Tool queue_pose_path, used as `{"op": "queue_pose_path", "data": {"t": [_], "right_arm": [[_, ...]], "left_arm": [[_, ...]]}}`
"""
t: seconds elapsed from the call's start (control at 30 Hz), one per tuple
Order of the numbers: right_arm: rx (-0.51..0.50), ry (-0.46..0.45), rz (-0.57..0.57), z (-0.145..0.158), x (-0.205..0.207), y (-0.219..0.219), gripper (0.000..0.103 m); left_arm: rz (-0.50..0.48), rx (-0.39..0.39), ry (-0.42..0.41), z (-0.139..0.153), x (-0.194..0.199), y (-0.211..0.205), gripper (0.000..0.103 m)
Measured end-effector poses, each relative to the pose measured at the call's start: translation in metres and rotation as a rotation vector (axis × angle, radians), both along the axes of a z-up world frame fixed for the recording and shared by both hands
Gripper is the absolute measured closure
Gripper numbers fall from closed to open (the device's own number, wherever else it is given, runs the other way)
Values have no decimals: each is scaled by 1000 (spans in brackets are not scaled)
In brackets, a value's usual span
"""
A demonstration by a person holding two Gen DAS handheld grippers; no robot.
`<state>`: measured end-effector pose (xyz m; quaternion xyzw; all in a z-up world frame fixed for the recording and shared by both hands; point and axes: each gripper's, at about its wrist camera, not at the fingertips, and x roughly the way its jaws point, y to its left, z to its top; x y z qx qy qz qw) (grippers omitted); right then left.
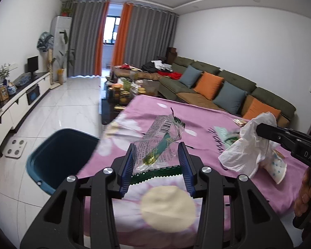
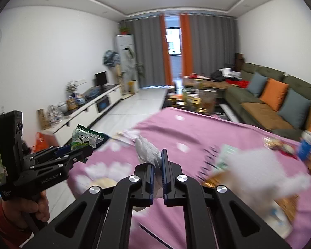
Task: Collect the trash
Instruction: 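Carry both items to the teal bin and open both tools to drop them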
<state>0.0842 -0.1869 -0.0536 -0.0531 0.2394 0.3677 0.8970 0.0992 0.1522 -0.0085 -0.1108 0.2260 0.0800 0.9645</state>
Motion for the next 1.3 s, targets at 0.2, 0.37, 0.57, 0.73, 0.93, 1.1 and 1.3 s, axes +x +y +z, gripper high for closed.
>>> {"op": "queue_pose_path", "data": {"t": [0.2, 0.37, 0.57, 0.73, 0.93, 1.1, 1.3], "right_arm": [[-4, 21, 137, 9, 18, 70, 98], [-3, 82, 234, 11, 37, 135, 98], [-61, 124, 308, 3, 49, 209, 98], [-148, 172, 333, -20, 58, 259, 98], [-264, 236, 332, -53, 68, 304, 98], [-327, 280, 317, -73, 77, 322, 94], [-340, 317, 303, -85, 85, 324, 85]], "left_arm": [[128, 4, -4, 8, -18, 59, 62], [218, -16, 20, 9, -30, 116, 62], [279, -103, 87, -7, -32, 180, 62], [302, -188, 156, -37, -21, 217, 62], [297, -293, 223, -78, 10, 231, 62], [301, -356, 285, -109, 43, 240, 61], [345, -307, 333, -127, 63, 240, 56]]}}
